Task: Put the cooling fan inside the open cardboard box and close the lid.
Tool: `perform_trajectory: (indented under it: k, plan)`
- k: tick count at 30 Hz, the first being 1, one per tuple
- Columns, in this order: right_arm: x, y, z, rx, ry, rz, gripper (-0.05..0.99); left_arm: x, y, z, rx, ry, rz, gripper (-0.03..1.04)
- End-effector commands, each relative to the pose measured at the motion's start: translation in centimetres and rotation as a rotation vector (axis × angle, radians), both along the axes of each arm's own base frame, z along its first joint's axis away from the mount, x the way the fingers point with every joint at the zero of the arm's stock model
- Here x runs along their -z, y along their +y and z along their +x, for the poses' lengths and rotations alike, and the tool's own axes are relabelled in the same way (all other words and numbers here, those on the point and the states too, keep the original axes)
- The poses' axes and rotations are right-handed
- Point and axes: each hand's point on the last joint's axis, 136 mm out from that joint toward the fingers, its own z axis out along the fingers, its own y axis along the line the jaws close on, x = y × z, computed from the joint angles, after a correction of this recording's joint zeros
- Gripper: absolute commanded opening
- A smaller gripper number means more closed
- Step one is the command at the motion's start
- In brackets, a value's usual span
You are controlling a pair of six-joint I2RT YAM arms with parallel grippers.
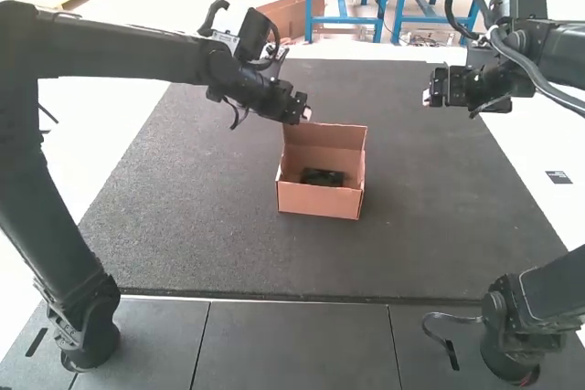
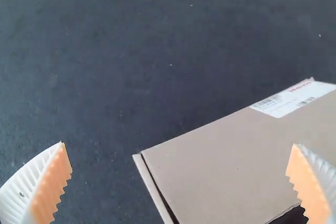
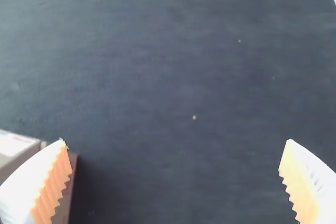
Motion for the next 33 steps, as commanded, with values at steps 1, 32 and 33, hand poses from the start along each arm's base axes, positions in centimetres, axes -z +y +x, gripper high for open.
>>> perform_trajectory:
  k: [1,32,33]
  plan:
    - [-1.6,0.2,-0.2,-0.016,-0.04,0.04,0.91,-1.0,-1.3,-0.2,0.022,0.002,-0.017,0.97]
    - [0.4,1.4,-1.5,-0.065,0.039,0.079,0.91,9.9,-2.3,-4.7,0.081,0.232,0.025,0.97]
    - [0.3,1.4,-1.6,-0.065,0.039,0.079,0.91,10.1,-2.3,-4.7,0.081,0.237,0.029,0.97]
